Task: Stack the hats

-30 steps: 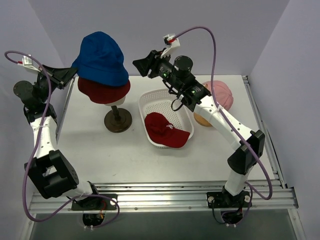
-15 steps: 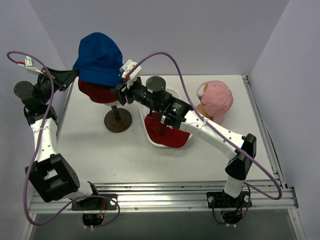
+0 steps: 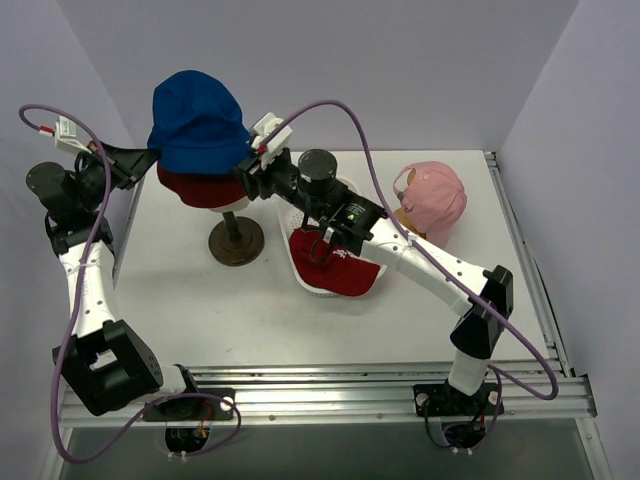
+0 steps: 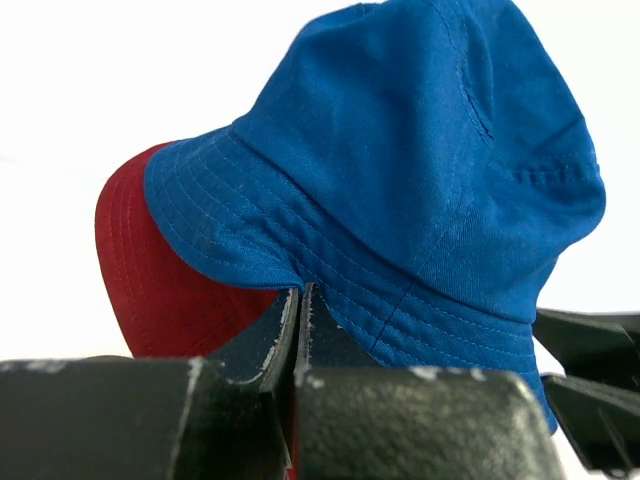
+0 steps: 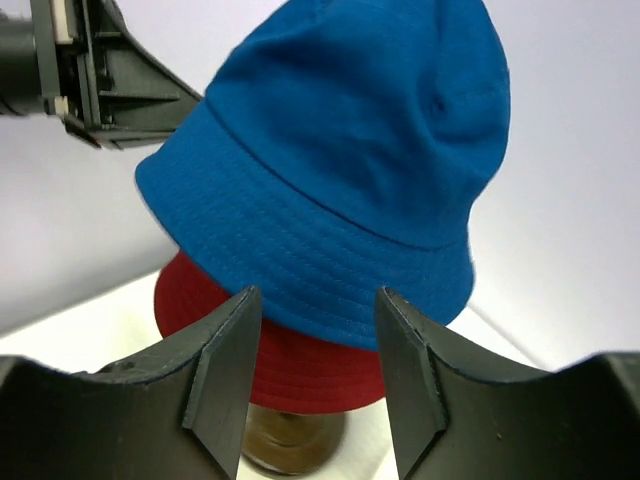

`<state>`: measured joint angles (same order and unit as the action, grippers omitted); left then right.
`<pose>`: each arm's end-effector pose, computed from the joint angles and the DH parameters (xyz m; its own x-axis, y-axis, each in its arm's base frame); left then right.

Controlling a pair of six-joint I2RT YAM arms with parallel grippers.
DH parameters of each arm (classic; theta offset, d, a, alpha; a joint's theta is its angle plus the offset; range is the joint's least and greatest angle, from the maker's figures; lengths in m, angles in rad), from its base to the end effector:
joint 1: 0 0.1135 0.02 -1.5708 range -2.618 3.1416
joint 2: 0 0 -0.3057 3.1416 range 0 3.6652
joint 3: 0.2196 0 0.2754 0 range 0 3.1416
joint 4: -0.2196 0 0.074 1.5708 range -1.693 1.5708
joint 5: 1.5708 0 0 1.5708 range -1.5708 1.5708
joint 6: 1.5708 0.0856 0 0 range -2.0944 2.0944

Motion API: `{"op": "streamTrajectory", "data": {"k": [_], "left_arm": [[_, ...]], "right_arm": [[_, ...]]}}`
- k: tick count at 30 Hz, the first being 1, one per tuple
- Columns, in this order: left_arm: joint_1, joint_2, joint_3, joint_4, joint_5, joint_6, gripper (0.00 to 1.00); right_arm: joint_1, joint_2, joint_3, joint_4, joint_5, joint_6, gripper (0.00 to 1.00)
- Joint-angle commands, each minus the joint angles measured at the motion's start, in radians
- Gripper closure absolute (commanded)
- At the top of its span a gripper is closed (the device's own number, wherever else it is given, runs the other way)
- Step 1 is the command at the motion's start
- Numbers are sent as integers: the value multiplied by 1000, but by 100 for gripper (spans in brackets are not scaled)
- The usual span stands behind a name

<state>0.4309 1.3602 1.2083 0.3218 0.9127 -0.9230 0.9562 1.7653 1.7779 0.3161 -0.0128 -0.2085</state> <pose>0.3512 0.0869 0.4524 -0.2685 -0.6602 -0.7014 0.3959 0.5882 -0.7052 0.2863 0.4076 0.5283 0.3527 0.1407 -0.9251 -0.7675 0.6090 -0.1999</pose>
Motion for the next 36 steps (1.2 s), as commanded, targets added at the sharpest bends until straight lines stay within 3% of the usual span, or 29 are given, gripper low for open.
{"op": "streamTrajectory", "data": {"k": [1, 4, 11, 16, 19, 27, 36], "left_arm": [[-23, -10, -36, -97, 126, 59, 98], [-23, -1, -42, -76, 147, 39, 98], [-21, -13, -30, -226, 126, 150, 98], [-23, -24, -29, -320, 100, 231, 98], [-27, -26, 3, -473, 74, 318, 98], [-37, -52, 20, -535, 58, 383, 98], [-40, -47, 43, -632, -17, 455, 98]], "right_arm": [[-94, -56, -18, 81, -155, 238, 55], [-192, -87, -18, 90, -260, 477, 55], [-194, -76, 2, 41, -285, 512, 55], [-194, -93, -70, 127, -256, 607, 54], [-194, -92, -80, 133, -245, 656, 55], [-211, -84, -104, 182, -153, 771, 54], [-309, -1, -77, 238, -230, 962, 56]]}}
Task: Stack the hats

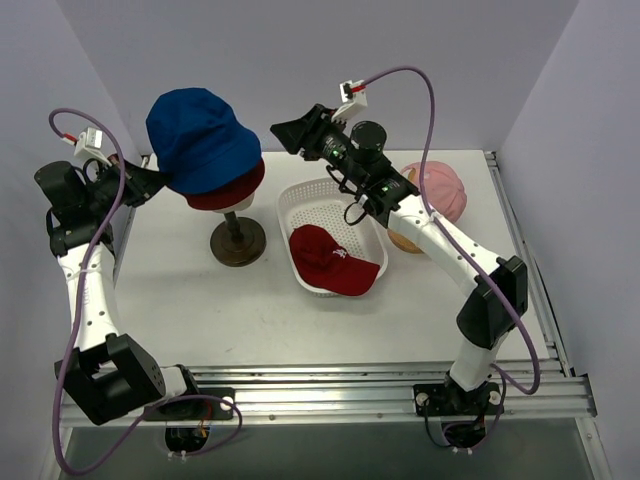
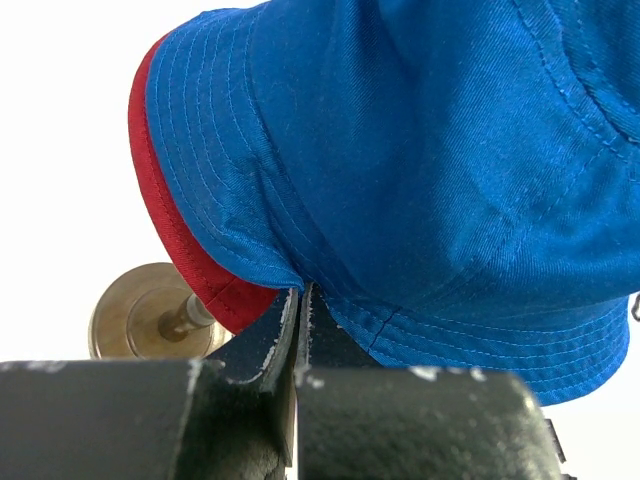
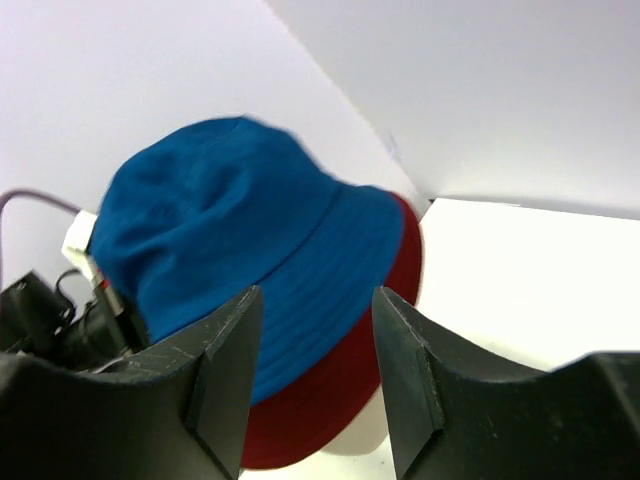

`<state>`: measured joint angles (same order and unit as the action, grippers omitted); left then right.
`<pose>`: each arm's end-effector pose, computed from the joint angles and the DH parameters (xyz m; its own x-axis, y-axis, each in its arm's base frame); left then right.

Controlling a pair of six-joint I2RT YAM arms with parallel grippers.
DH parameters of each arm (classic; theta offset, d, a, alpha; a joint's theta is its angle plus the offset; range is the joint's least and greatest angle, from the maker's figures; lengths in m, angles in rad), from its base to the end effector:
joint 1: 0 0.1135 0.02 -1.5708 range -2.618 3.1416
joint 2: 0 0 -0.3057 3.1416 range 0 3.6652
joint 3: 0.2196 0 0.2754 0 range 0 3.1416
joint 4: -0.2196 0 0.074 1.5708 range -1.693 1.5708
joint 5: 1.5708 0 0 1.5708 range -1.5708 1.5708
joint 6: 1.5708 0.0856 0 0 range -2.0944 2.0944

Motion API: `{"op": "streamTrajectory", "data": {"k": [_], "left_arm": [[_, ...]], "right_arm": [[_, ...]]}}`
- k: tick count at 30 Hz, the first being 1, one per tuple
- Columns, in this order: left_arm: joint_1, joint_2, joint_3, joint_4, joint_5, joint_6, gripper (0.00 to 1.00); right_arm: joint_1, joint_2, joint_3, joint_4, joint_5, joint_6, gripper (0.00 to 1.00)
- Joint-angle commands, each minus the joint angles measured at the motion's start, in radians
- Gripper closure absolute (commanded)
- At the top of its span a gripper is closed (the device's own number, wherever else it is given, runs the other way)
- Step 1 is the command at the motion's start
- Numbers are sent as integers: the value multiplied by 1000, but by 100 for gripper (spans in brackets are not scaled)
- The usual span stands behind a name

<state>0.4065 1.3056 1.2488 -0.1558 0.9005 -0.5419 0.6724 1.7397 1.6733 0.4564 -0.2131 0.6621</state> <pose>0.3351 0.0712 0.4263 -0.4022 -0.5220 -0.7522 0.2924 0.7053 -0.6458 0.3716 0.3190 0.5168 -0.2337 0.5819 -0.7789 -0.7837 0.3614 0.5052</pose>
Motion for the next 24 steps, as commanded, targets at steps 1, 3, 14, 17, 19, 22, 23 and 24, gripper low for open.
{"op": "streamTrajectory", "data": {"k": [1, 3, 14, 17, 19, 22, 23, 24], "left_arm": [[-15, 11, 3, -148, 0, 74, 98], [-15, 15, 0, -140, 6, 63, 98], [-17, 0, -22, -107, -18, 54, 98], [-17, 4, -29, -100, -11, 49, 98], [-18, 3, -28, -97, -9, 49, 98], [-21, 0, -31, -96, -11, 48, 98], [-21, 0, -31, -96, -12, 48, 98], [-21, -2, -31, -94, -12, 48, 98]], "right_arm": [[-28, 29, 31, 100, -34, 97, 56], [-39, 41, 32, 119, -61, 129, 56], [-31, 78, -41, 254, -103, 297, 55], [-27, 89, -47, 280, -114, 327, 55], [-20, 99, -47, 306, -127, 341, 55], [-5, 109, -46, 314, -127, 355, 55], [1, 113, -44, 314, -127, 358, 55], [4, 116, -44, 314, -129, 361, 55]]}}
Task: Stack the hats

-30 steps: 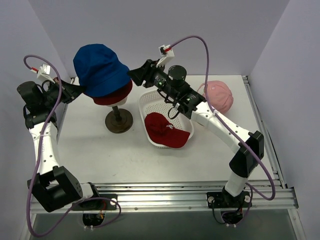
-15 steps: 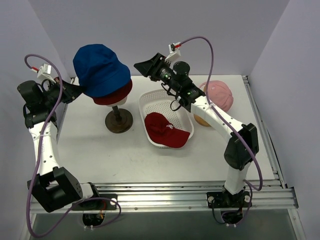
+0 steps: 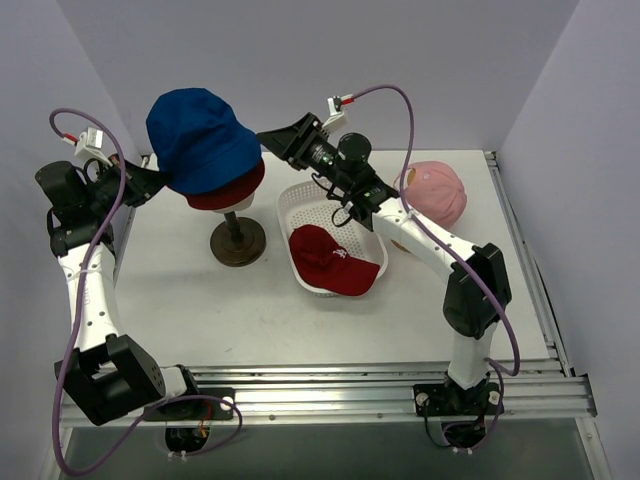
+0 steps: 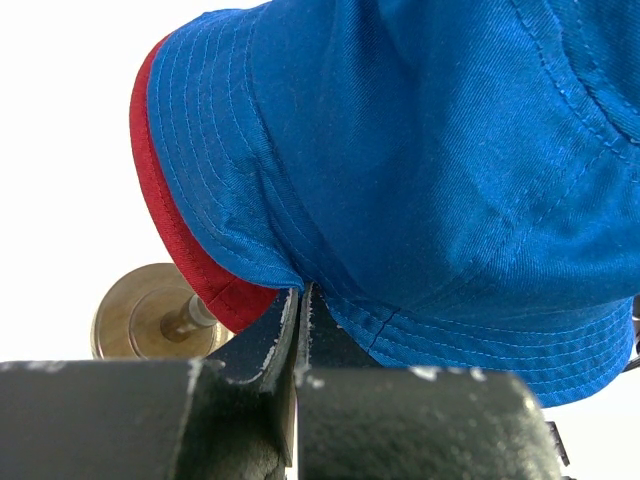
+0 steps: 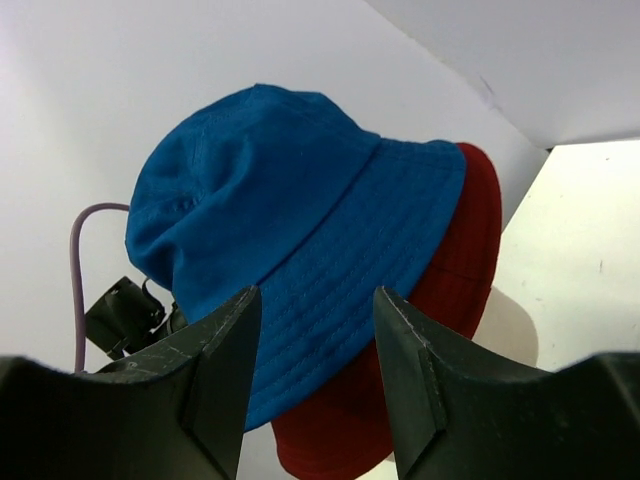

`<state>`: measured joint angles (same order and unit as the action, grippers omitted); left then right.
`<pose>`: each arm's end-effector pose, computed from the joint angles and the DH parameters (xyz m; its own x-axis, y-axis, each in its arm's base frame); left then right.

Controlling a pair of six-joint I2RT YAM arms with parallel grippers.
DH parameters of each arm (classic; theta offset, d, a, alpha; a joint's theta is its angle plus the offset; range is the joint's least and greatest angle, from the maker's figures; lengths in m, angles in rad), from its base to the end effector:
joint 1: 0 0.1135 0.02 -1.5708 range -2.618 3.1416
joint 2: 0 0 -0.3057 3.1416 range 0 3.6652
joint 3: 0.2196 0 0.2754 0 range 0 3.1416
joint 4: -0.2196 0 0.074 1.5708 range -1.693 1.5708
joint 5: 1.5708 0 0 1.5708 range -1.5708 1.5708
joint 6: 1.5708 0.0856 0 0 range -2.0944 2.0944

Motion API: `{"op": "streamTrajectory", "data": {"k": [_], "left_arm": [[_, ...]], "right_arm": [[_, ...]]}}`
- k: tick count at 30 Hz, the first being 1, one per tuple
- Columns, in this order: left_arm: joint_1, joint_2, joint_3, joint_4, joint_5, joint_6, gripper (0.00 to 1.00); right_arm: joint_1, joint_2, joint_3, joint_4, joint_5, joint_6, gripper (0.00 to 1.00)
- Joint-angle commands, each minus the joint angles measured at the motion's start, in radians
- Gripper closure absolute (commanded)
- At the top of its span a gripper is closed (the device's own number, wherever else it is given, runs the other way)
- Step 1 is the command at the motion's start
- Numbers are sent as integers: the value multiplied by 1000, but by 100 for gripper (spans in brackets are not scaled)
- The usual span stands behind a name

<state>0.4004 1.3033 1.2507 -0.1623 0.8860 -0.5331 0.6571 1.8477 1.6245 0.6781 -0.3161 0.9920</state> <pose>0.3352 0.0699 0.4268 -0.3980 -0.5175 -0.7575 0.2881 0.7134 -0.6388 0.3943 0.3378 0.4748 -0.4808 0.6340 -0.6057 -0.7297 0.0937 0.6773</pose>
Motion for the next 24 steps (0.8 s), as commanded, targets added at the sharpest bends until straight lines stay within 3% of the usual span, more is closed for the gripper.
{"op": "streamTrajectory", "data": {"k": [1, 13, 24], "left_arm": [[-18, 1, -34, -86, 2, 39, 98], [-21, 1, -40, -66, 2, 24, 98], [-28, 1, -42, -68, -2, 27, 98]], "right_arm": [[22, 8, 5, 89, -23, 34, 55], [49, -25, -43, 60, 49, 63, 51], [44, 10, -40, 133, 49, 128, 52]]}}
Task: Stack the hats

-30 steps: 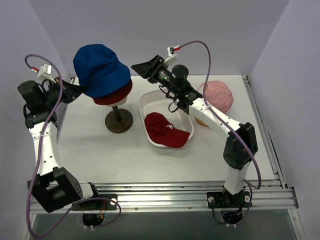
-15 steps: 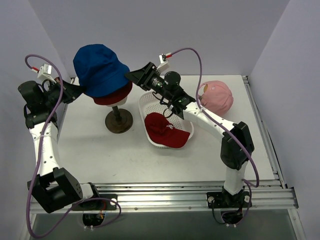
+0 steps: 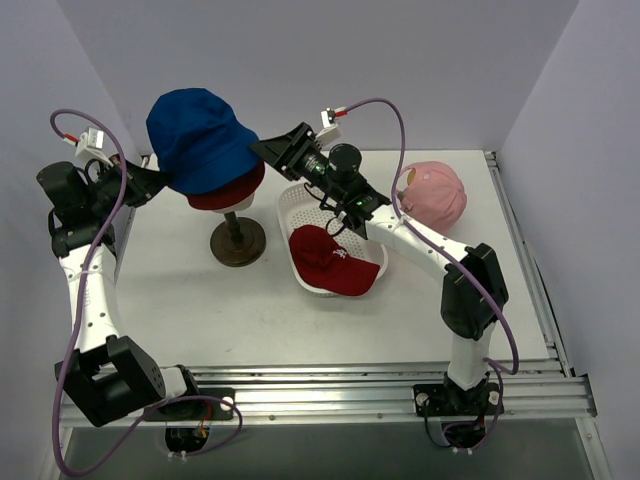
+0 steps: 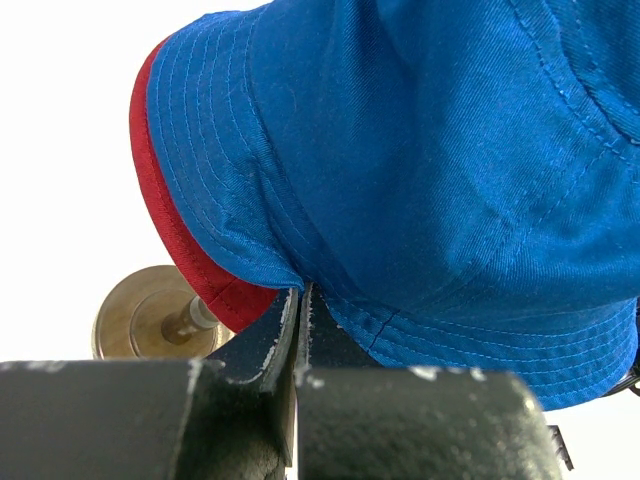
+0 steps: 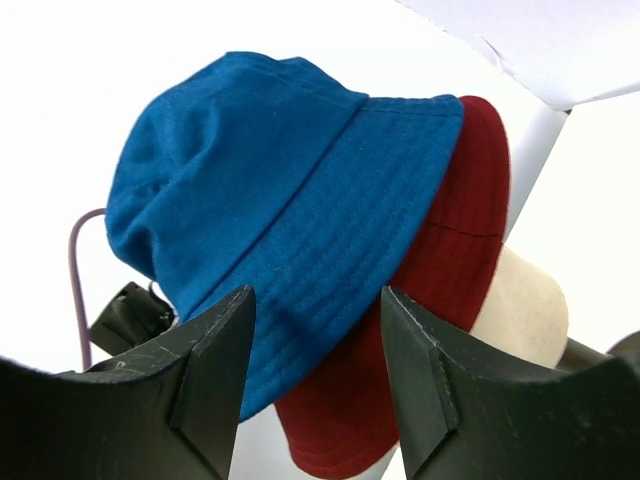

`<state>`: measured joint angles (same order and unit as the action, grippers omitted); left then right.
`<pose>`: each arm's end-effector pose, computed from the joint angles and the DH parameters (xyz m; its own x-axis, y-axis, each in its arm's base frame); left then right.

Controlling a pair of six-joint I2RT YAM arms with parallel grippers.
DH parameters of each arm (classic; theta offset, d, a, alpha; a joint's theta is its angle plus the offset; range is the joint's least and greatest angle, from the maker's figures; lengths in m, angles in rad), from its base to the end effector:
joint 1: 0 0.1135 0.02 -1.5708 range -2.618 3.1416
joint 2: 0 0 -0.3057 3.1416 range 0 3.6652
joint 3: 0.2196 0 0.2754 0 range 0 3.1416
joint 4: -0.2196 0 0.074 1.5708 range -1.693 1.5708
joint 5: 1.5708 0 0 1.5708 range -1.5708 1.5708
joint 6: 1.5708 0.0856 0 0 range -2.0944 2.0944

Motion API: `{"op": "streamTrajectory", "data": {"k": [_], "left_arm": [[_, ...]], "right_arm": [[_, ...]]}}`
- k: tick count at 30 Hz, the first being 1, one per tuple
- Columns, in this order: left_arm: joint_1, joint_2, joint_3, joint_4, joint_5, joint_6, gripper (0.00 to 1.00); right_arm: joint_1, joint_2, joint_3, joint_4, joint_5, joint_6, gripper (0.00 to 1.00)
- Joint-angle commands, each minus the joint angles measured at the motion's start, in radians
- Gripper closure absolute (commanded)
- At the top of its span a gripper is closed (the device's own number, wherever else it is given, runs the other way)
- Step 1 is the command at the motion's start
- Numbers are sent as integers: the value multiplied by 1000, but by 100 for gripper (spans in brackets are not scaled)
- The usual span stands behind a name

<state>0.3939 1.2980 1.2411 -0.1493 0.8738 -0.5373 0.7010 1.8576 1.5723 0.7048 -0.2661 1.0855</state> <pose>0.3351 0.0682 0.4261 -0.3910 -0.5183 -0.7605 0.2870 0.7165 -0.6358 0.3861 0.3554 0.4524 -0.5676 0.6377 -0.5208 -0.6512 0.0393 0.7579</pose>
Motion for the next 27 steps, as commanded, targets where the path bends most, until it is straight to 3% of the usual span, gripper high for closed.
{"op": "streamTrajectory", "data": {"k": [1, 9, 15, 19, 27], "left_arm": [[-23, 6, -32, -81, 10, 30, 98], [-35, -2, -49, -58, 7, 14, 98], [-43, -5, -52, -56, 4, 10, 98], [-44, -11, -57, -55, -1, 10, 98], [-36, -9, -48, -68, -16, 5, 98]], "right_arm": [[0, 3, 15, 111, -4, 43, 52], [-1, 18, 22, 119, 4, 66, 53], [-1, 28, 17, 142, 5, 94, 73], [-3, 26, 11, 147, 7, 99, 97], [-29, 15, -64, 144, 15, 76, 100]]}}
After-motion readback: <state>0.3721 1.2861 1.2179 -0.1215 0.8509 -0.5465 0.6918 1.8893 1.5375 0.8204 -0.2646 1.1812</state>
